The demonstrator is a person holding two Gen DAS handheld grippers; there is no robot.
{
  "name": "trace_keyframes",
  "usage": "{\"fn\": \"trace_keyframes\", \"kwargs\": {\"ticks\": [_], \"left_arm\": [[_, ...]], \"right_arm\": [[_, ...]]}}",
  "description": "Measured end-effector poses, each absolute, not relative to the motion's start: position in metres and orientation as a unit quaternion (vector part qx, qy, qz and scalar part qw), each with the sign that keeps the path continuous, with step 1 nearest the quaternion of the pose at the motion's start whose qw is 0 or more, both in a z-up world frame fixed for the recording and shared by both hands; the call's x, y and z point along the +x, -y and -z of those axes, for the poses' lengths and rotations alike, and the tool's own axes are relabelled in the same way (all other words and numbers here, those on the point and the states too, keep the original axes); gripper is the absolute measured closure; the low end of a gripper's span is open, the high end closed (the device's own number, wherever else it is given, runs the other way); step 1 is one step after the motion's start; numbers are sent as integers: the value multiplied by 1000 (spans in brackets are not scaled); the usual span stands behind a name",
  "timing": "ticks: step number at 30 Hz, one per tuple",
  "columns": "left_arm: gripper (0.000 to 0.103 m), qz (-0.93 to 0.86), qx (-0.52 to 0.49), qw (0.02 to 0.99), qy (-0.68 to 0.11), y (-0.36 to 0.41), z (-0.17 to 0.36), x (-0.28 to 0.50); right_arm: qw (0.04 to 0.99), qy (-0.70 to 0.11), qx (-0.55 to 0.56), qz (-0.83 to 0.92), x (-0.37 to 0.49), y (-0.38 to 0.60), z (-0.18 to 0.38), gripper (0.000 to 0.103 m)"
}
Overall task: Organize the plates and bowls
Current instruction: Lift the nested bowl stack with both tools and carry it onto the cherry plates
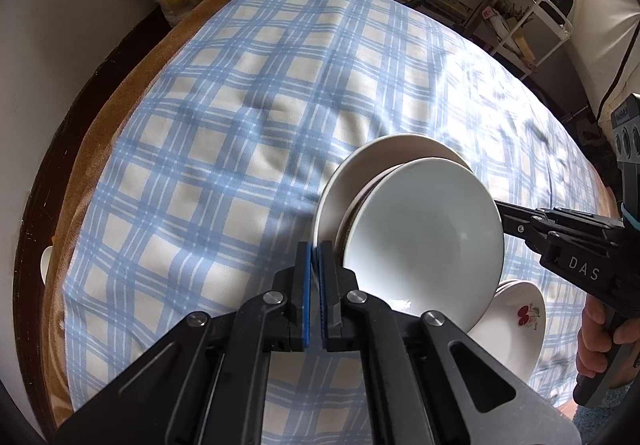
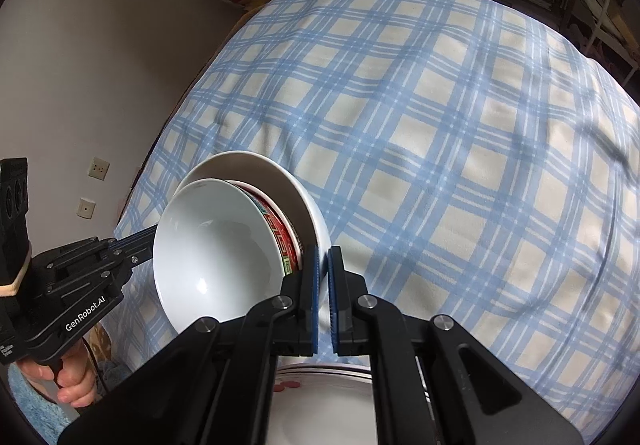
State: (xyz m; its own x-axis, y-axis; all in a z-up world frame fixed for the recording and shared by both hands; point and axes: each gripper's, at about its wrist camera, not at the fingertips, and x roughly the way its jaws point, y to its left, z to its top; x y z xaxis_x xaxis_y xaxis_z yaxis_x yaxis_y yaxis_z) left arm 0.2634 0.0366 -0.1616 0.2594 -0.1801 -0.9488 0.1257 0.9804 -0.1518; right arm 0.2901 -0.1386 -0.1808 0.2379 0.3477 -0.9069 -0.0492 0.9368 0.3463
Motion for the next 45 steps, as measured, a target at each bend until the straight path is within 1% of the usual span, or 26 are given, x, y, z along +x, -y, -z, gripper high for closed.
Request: {"fn": "trace_keyframes", "kwargs": {"ticks": [3,7,10,18,29,35,45], "left_arm": [[100,77,8,793,-604,-27,169,265],[98,80,-32,795,-601,-37,166,266],[99,86,-42,796,-597,-38,168,267],[100,85,-79,793,-598,-49,176,271],[101,86,-63,798,-593,-46,156,258],[101,90,-61,809,-577,-44,133,247],[101,111,-49,812,-570,-11,104,216]], "right_arm": [[779,-610,87,-115,290,125,187,94],[782,-599,138,-104,290,137,186,96],[778,-600,153,-105,290,142,189,95],[782,-603,136,-83,290,130,183,95],[794,-592,122,-62,274,121,157,95],[804,-578,126,-60,260,125,134,95],[814,-567,123,-40,220,149,99,95]]}}
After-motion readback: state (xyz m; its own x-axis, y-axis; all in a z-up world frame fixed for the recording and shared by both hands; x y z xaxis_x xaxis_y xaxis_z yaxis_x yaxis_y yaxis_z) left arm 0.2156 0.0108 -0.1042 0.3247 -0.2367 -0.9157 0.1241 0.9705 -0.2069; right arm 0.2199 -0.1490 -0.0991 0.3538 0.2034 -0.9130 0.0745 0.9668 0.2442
